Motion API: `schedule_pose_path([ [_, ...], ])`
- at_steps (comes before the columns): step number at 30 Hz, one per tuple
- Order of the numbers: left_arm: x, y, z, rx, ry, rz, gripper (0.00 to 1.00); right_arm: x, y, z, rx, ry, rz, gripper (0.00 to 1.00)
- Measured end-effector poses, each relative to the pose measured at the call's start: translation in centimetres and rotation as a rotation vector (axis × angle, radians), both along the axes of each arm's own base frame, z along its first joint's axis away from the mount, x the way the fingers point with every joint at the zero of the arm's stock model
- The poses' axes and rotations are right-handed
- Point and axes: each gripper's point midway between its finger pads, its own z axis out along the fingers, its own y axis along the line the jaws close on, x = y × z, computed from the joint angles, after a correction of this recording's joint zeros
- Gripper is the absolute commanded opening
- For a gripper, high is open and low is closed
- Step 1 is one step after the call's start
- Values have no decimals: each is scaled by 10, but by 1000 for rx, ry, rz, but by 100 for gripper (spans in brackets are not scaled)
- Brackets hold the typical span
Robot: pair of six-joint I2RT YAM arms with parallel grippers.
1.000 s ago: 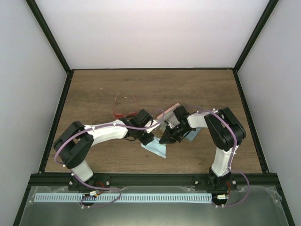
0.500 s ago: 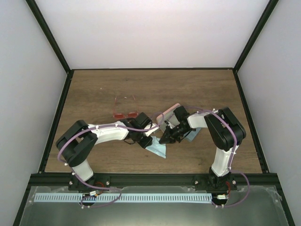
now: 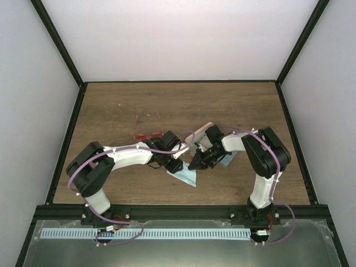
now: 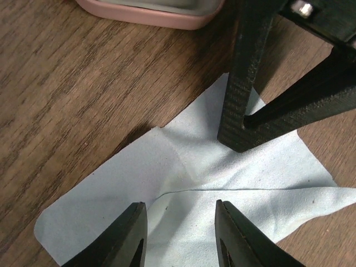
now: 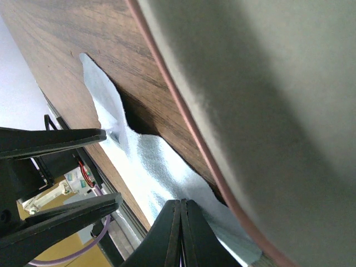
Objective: Organize the sunglasses
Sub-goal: Adjust the glasses cleaning cloth at the center of the board.
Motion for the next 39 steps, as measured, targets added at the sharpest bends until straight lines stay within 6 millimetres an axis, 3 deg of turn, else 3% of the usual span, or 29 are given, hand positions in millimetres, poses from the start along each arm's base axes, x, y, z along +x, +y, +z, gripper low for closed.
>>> schedule_pose_path([
  [12, 7, 1, 0, 11, -31, 18, 36, 0, 0, 0, 5, -1, 2, 1],
  [30, 10, 1, -11, 28, -37, 8, 27, 0, 1, 0, 20, -6, 16, 1],
  [39, 12, -2, -13, 28, -40, -2, 10, 0, 2, 0, 24, -7, 22, 1],
])
